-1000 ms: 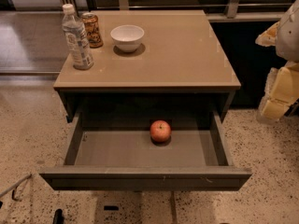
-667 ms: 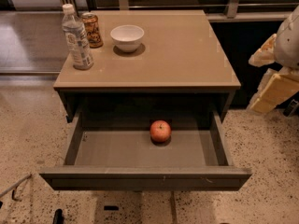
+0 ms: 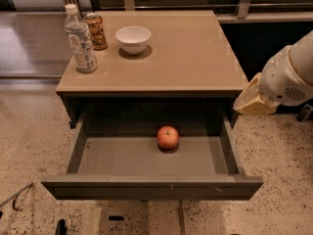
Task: Pick apple from top drawer and place on counter
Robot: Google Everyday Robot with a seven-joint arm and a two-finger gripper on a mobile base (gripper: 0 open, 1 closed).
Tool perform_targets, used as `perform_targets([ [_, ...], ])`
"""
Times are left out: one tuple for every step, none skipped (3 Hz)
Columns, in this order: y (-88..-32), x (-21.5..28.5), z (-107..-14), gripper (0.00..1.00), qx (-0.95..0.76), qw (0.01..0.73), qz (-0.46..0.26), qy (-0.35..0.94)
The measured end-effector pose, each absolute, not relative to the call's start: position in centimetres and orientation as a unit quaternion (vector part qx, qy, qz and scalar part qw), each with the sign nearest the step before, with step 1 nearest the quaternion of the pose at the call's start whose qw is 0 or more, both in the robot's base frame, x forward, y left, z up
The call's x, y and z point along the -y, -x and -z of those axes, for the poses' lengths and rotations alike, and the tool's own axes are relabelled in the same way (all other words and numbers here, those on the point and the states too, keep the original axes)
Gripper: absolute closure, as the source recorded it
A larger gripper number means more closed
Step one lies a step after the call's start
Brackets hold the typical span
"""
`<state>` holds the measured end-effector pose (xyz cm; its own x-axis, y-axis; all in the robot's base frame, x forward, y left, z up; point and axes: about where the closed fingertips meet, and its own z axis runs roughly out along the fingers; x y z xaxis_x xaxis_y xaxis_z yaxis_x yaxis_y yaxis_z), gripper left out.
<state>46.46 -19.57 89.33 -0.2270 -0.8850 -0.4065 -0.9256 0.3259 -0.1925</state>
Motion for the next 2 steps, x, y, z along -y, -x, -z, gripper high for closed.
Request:
perform_targets([
  [-47.93,18.28,-85.06,0.99,-0.788,0.245,-0.079,0.560],
  [-48.61,17.97,-84.23,1.00,-0.788,0.253,-0.081,0.555],
])
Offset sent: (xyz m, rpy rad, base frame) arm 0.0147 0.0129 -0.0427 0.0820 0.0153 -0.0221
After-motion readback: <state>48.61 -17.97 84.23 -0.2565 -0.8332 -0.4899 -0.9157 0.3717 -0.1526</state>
